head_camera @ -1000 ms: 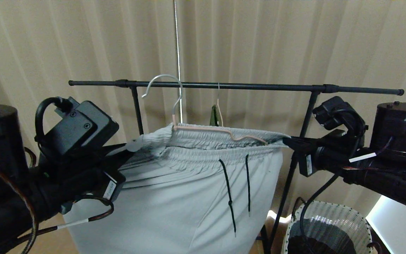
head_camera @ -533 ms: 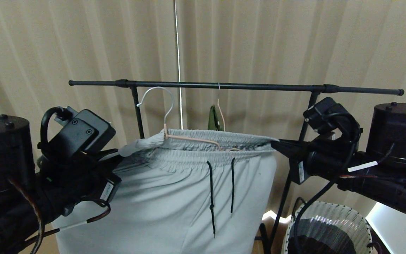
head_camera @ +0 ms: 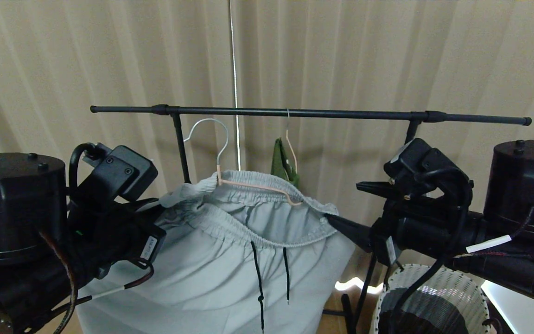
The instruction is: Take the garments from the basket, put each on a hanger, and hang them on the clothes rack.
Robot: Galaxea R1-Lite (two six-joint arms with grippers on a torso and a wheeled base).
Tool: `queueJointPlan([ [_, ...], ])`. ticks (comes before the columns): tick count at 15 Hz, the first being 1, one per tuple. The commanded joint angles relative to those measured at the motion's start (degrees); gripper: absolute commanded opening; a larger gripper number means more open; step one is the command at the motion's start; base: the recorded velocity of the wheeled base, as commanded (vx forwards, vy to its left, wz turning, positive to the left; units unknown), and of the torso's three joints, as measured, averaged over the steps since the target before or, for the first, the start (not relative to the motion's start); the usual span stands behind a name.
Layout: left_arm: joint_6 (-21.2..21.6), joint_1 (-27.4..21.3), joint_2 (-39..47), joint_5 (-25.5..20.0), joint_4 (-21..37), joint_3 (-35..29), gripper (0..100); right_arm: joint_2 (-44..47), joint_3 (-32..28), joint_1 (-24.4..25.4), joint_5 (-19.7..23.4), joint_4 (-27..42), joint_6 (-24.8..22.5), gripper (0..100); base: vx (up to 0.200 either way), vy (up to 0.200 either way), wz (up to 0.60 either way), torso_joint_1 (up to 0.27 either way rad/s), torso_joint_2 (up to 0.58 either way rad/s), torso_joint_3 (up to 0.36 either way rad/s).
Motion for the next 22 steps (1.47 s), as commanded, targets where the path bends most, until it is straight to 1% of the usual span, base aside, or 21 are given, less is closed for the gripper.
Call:
queueJointPlan([
  [1,-0.07,-0.09,0.36,-0.03,-0.11,-0.22,0,-0.18,0.05,-2.04,0.07,-0.03,-5.44,100,0.0,0.0,0.0,0.0,0.0,0.0],
  [2,-0.07,-0.18,0.36,-0.12,-0.11,-0.3,0,-0.01,-0.04,-3.01,0.07,-0.2,-7.46,100,0.0,0.0,0.0,0.0,0.0,0.0],
  [4,-0.16,-0.53,0.36,-0.12,-0.11,-0.57,0,-0.18,-0.48,-2.92,0.51,-0.29,-8.61,100,0.0,0.0,0.0,0.0,0.0,0.0],
  [5,-0.51,-1.59,0.45,-0.12,-0.11,-0.92,0,-0.01,-1.27,-2.04,0.51,-0.38,-10.01,100,0.0,0.0,0.0,0.0,0.0,0.0],
  [7,-2.01,-5.36,0.36,-0.12,-0.11,-0.83,0,1.49,-3.03,-1.25,0.51,-0.47,-11.68,100,0.0,0.0,0.0,0.0,0.0,0.0],
  [9,-2.18,-8.09,0.54,-0.12,-0.11,-0.83,0,3.16,-4.7,0.86,0.59,-0.38,-11.95,100,0.0,0.0,0.0,0.0,0.0,0.0],
  [11,-2.27,-9.14,1.15,-0.12,-0.29,-1.01,0,4.12,-5.31,2.18,0.51,-0.38,-11.95,100,0.0,0.0,0.0,0.0,0.0,0.0],
  [12,-2.27,-9.93,2.03,-0.12,-2.4,-1.27,0,5.44,-6.01,3.06,0.33,-0.47,-11.95,100,0.0,0.0,0.0,0.0,0.0,0.0],
  [14,-2.18,-10.99,2.47,-0.12,-4.25,-1.09,0,6.67,-6.81,3.06,0.15,-0.55,-11.95,100,0.0,0.0,0.0,0.0,0.0,0.0],
  [18,-2.1,-12.31,2.03,-0.21,-4.42,-0.92,0,7.37,-6.98,3.06,0.24,-0.55,-11.86,100,0.0,0.0,0.0,0.0,0.0,0.0],
  [19,-2.1,-12.31,1.94,-0.3,-4.42,-0.83,0,7.37,-6.98,3.06,0.15,-0.55,-11.95,0,0.0,0.0,0.0,0.0,0.0,0.0],
  [22,-2.1,-12.31,1.24,-0.3,-4.42,-0.13,0,7.37,-6.98,3.06,0.15,-0.55,-11.86,0,0.0,0.0,0.0,0.0,0.0,0.0],
])
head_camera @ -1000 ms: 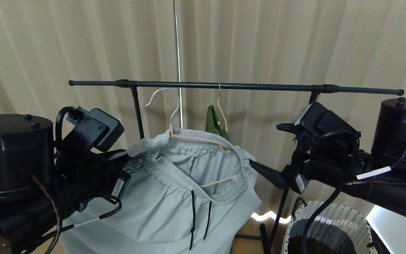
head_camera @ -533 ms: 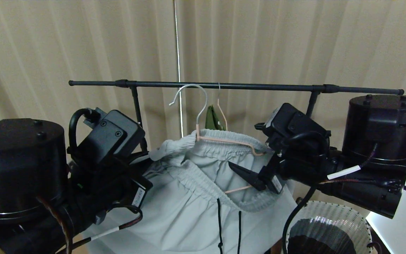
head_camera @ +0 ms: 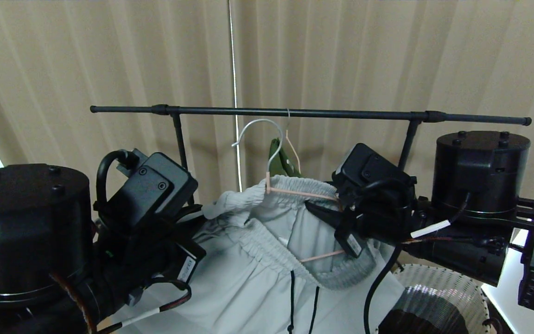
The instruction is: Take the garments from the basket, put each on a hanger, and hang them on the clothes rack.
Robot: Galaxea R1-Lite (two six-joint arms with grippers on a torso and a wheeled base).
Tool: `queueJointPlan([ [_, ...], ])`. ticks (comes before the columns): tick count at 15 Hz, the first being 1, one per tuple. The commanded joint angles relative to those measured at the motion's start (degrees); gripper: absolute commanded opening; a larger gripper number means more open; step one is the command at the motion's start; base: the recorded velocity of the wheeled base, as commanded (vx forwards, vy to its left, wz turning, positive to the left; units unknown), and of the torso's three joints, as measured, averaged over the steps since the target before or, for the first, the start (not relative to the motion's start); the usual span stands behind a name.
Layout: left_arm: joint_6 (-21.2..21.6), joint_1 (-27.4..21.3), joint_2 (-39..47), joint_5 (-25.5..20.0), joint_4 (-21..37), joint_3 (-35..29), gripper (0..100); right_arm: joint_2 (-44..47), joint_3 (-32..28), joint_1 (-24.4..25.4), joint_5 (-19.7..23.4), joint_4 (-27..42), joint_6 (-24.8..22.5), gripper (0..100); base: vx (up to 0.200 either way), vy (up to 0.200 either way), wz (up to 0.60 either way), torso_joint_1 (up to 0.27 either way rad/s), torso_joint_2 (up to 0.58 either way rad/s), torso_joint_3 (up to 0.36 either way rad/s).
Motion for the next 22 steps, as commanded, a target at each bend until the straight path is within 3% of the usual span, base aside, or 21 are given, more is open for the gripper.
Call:
queueJointPlan([
  [1,0.1,-0.02,-0.77,0.01,0.02,0.54,0,0.05,0.02,0.02,-0.02,-0.03,-0.03,0,0.0,0.0,0.0,0.0,0.0,0.0],
  [8,-0.08,0.07,-1.39,-0.34,0.02,1.07,0,-1.27,0.63,0.02,-0.19,-0.03,-0.03,0,0.0,0.0,0.0,0.0,0.0,0.0],
  [9,-0.25,0.07,-1.65,-0.43,0.02,1.15,100,-1.54,0.72,0.02,-0.19,-0.03,-0.03,0,0.0,0.0,0.0,0.0,0.0,0.0],
  [12,-0.87,-0.02,-4.29,-0.87,0.02,2.38,100,-2.77,1.16,-1.47,-0.63,-0.03,-0.03,0,0.0,0.0,0.0,0.0,0.0,0.0],
  [16,-0.87,1.04,-14.92,-7.99,0.02,8.54,100,-6.99,3.09,-9.47,-0.63,-0.03,-0.03,0,0.0,0.0,0.0,0.0,0.0,0.0],
  [19,-0.87,4.73,-17.21,-9.49,0.02,13.9,100,-9.53,3.36,-11.93,-0.54,-0.03,0.05,0,0.0,0.0,0.0,0.0,0.0,0.0],
  [22,-0.95,10.44,-17.03,-15.73,0.02,16.71,100,-11.91,3.27,-12.02,-0.02,0.32,0.05,0,0.0,0.0,0.0,0.0,0.0,0.0],
])
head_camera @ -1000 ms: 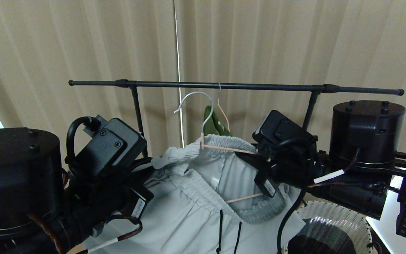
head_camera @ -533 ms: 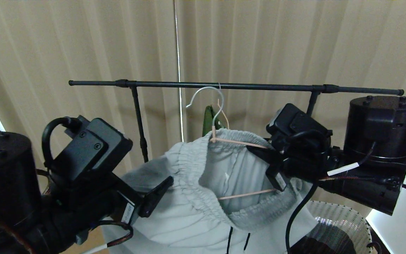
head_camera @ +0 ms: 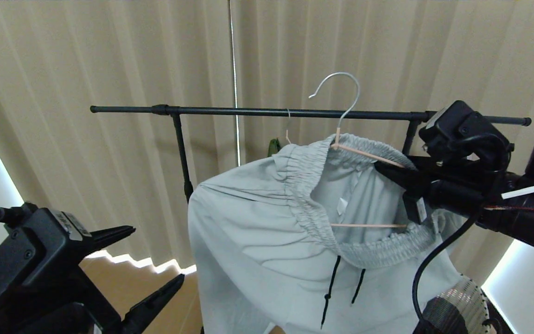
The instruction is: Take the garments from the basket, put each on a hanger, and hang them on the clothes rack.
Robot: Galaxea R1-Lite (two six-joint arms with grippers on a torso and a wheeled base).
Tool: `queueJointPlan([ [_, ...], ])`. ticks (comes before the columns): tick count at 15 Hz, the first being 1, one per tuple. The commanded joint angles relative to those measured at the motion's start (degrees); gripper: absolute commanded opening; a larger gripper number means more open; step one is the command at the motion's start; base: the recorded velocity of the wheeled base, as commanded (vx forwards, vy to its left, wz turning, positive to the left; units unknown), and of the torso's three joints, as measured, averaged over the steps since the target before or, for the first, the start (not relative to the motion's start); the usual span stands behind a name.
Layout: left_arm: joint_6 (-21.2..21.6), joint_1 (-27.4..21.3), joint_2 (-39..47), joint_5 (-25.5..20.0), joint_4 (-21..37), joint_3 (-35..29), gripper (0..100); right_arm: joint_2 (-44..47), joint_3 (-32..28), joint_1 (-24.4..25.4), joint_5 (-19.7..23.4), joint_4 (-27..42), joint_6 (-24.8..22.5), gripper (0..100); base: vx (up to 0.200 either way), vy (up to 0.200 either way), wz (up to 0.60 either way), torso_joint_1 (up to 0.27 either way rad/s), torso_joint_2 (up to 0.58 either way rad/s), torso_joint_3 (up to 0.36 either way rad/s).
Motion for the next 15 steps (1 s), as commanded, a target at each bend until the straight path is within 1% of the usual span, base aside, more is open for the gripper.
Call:
queueJointPlan([
  [1,-0.37,5.29,0.42,-3.16,-0.06,1.15,100,-1.74,-0.42,-0.06,0.1,-0.3,0.06,0,0.0,0.0,0.0,0.0,0.0,0.0],
  [2,-0.45,7.14,1.65,-4.65,-0.06,0.97,100,-1.74,-0.51,-0.06,0.27,-0.3,0.06,0,0.0,0.0,0.0,0.0,0.0,0.0],
  [3,-0.37,9.07,3.67,-6.41,-0.14,0.45,100,-1.74,-0.6,0.12,1.5,-0.39,0.14,0,0.0,0.0,0.0,0.0,0.0,0.0],
  [5,-0.37,9.51,6.39,-7.02,-1.11,-0.52,100,-2.53,-0.6,0.12,4.31,-0.39,0.14,0,0.0,0.0,0.0,0.0,0.0,0.0],
  [7,-0.37,9.51,8.59,-7.02,-3.22,-0.7,100,-3.06,-0.6,0.3,4.75,-0.39,0.14,0,0.0,0.0,0.0,0.0,0.0,0.0],
  [8,-0.28,9.51,9.03,-7.02,-3.66,-0.61,0,-3.24,-0.6,0.38,4.75,-0.3,0.14,0,0.0,0.0,0.0,0.0,0.0,0.0],
  [12,-0.19,9.51,10.7,-6.93,-4.63,-0.26,0,-4.2,-0.6,0.82,4.67,-0.3,0.06,0,0.0,0.0,0.0,0.0,0.0,0.0],
  [14,0.07,11.97,9.47,-6.76,-4.71,2.82,0,-4.2,-0.6,-0.85,4.05,-0.21,-0.03,0,0.0,0.0,0.0,0.0,0.0,0.0],
  [15,0.07,14.34,8.24,-6.85,-4.63,3.87,0,-4.12,-0.69,-3.13,4.05,-0.21,-0.03,0,0.0,0.0,0.0,0.0,0.0,0.0],
])
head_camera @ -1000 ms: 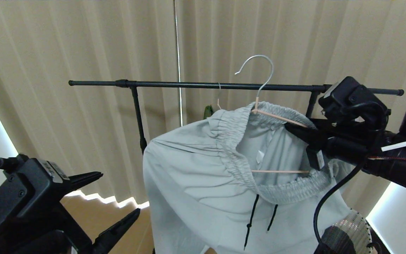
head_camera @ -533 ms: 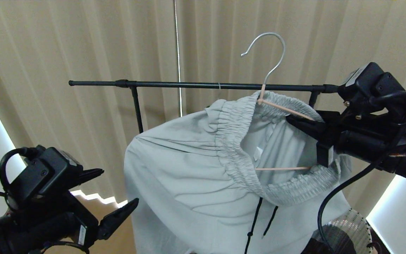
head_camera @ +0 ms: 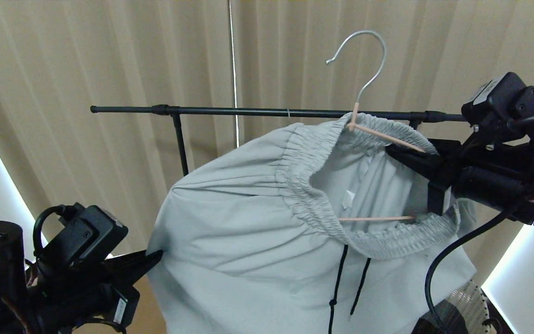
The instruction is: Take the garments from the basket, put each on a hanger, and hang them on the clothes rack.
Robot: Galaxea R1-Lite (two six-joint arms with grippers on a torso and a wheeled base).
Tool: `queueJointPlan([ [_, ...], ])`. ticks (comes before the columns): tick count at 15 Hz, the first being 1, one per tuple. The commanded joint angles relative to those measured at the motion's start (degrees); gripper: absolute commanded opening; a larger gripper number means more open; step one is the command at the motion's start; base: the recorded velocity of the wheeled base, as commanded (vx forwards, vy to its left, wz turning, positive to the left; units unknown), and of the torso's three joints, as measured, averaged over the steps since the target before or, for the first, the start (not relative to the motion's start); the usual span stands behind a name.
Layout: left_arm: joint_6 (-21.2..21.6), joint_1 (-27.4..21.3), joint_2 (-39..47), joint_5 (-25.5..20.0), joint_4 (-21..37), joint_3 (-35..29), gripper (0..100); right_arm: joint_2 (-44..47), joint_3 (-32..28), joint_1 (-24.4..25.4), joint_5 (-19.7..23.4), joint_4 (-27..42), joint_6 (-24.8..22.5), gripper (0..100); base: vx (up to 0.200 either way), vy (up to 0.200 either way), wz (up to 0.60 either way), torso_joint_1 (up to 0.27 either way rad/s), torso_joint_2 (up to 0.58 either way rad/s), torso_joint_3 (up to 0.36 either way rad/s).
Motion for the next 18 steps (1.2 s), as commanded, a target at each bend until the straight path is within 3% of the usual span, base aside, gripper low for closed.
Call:
queueJointPlan([
  [1,0.06,3.45,-1.56,-0.03,0.05,1.91,0,0.1,-0.05,-3.01,-0.06,0.1,-0.03,0,0.0,0.0,0.0,0.0,0.0,0.0],
  [3,0.85,6.97,-1.73,-0.03,-0.03,2.17,0,0.37,-0.14,-4.85,-0.06,0.1,-0.03,0,0.0,0.0,0.0,0.0,0.0,0.0],
  [7,1.12,6.97,-1.47,-0.03,0.05,2.17,0,-0.07,-0.14,-4.94,-0.06,0.45,-0.03,0,0.0,0.0,0.0,0.0,0.0,0.0],
  [8,1.12,6.88,-1.56,-0.12,0.05,2.26,100,-0.16,-0.05,-5.2,-0.14,0.54,-0.03,0,0.0,0.0,0.0,0.0,0.0,0.0],
  [11,0.76,6.88,-3.23,-0.21,-0.03,2.26,100,-0.95,0.56,-7.66,-2.08,1.5,-0.12,0,0.0,0.0,0.0,0.0,0.0,0.0],
  [13,-0.29,6.88,-5.25,-0.12,-1.26,3.14,100,-2.8,1.0,-10.21,-4.72,6.6,-0.12,0,0.0,0.0,0.0,0.0,0.0,0.0],
  [15,-4.16,7.05,-7.01,-0.12,-7.68,6.39,100,-7.02,0.74,-15.93,-7.79,17.76,-0.12,0,0.0,0.0,0.0,0.0,0.0,0.0],
  [16,-4.86,7.23,-7.36,-0.12,-9.0,7.27,100,-7.89,0.56,-17.24,-8.23,20.14,-0.12,0,0.0,0.0,0.0,0.0,0.0,0.0],
  [18,-5.39,7.58,-8.06,-0.21,-15.77,11.66,100,-10.88,-0.14,-24.89,-9.02,29.8,-0.12,0,0.0,0.0,0.0,0.0,0.0,0.0],
])
